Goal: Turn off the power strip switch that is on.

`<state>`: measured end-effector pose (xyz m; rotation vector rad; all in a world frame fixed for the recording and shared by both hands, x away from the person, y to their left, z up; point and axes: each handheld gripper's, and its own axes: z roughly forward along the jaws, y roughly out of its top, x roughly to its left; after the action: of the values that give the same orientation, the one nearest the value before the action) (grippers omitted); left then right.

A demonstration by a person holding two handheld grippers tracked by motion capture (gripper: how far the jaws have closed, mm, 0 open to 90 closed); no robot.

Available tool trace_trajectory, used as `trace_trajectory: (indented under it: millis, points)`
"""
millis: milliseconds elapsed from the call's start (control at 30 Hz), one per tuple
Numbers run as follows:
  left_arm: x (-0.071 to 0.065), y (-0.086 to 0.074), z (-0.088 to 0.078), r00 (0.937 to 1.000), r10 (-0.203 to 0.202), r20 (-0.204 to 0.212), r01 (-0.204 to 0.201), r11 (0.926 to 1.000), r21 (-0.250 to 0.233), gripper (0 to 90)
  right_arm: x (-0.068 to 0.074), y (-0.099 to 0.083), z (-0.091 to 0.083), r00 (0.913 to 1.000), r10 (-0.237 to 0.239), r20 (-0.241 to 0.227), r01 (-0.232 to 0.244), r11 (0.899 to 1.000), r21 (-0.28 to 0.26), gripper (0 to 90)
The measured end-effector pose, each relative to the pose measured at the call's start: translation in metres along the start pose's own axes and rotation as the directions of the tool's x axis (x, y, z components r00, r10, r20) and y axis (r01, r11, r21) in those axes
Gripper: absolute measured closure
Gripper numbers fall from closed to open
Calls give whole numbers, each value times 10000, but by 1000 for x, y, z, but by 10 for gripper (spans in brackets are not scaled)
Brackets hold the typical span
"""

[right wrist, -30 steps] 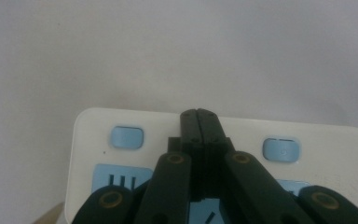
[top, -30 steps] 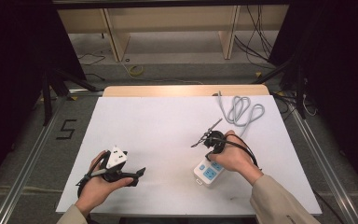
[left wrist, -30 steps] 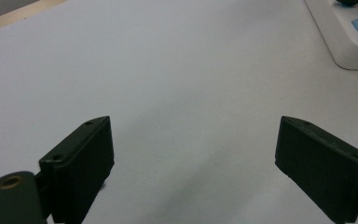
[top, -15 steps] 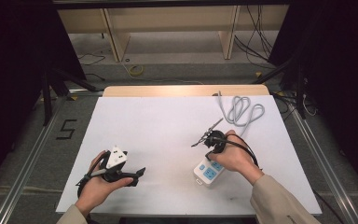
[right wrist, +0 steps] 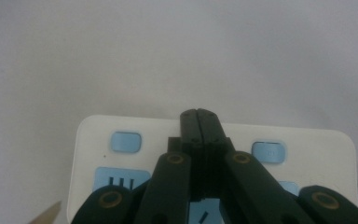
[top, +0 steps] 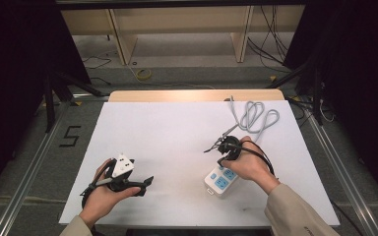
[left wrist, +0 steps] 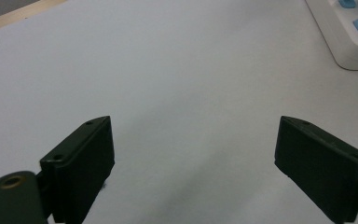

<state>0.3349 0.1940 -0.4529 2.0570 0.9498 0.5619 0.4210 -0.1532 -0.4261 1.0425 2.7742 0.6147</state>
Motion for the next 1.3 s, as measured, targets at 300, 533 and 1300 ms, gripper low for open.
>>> trace_trajectory:
  millis: [300, 533, 1300]
  points:
    - [0, 0, 0, 10000, -12, -1, 12, 10000, -3, 114, -3, -4, -5, 10000, -15, -43, 13, 9987, -517, 900]
    - [0, 0, 0, 10000, -16, -6, 16, 10000, 13, 114, -6, -8, -11, 10000, 10, -6, -10, 9941, -1084, 900]
    - [0, -1, 0, 10000, -81, -13, 81, 10000, 23, 115, -13, -24, -29, 9996, 264, 107, -231, 9704, -2406, 803]
